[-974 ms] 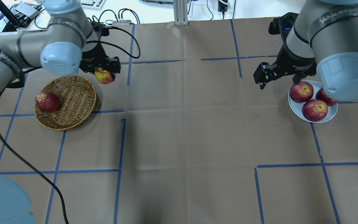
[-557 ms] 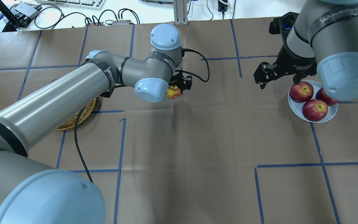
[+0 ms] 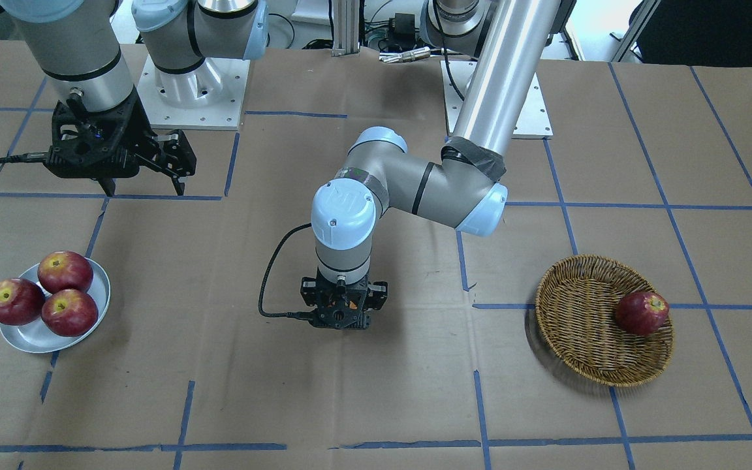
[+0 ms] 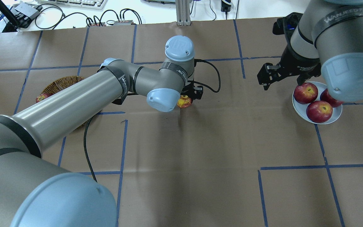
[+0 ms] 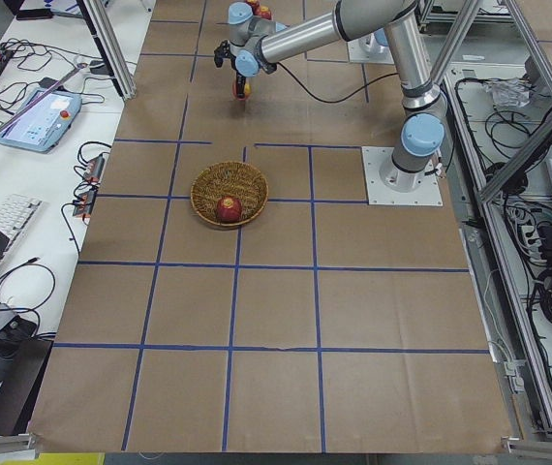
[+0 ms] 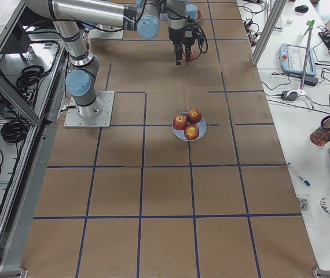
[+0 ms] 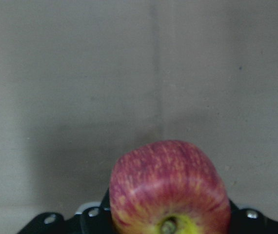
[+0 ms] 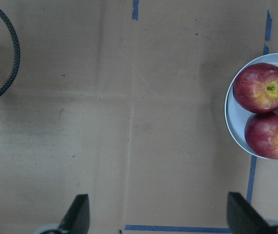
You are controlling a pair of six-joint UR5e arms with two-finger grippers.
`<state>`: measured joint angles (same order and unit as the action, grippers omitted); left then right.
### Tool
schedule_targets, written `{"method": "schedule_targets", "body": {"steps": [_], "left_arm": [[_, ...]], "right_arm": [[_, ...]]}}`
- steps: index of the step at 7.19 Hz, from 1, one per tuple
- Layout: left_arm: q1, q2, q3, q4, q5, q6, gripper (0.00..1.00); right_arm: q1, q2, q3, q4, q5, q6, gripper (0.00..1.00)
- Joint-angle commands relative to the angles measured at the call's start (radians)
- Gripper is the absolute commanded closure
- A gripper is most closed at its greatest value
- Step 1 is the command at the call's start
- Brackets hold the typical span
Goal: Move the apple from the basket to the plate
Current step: 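Lower the apple onto the table and open the left gripper, withdrawing it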
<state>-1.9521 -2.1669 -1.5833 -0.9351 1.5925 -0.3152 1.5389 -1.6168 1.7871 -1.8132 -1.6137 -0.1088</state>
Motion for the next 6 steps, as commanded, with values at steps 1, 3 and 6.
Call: {"method": "schedule_targets", "body": {"steps": [1, 3, 6], "left_arm": [[-0.001, -0.013, -0.003, -0.002, -0.008, 0.001, 0.46], [-0.001, -0.011, -0.003, -0.002, -0.006, 0.001, 0.07], [-0.001, 0.033, 0.006, -0.01, 0.0, 0.011, 0.01]], "right_arm": [[0.0, 0.0, 0.0, 0.0, 0.0, 0.001, 0.0], [0.001, 0.001, 0.0, 0.0, 0.0, 0.0, 0.0], [0.001, 0.009, -0.006, -0.009, 0.0, -0.002, 0.0]]}}
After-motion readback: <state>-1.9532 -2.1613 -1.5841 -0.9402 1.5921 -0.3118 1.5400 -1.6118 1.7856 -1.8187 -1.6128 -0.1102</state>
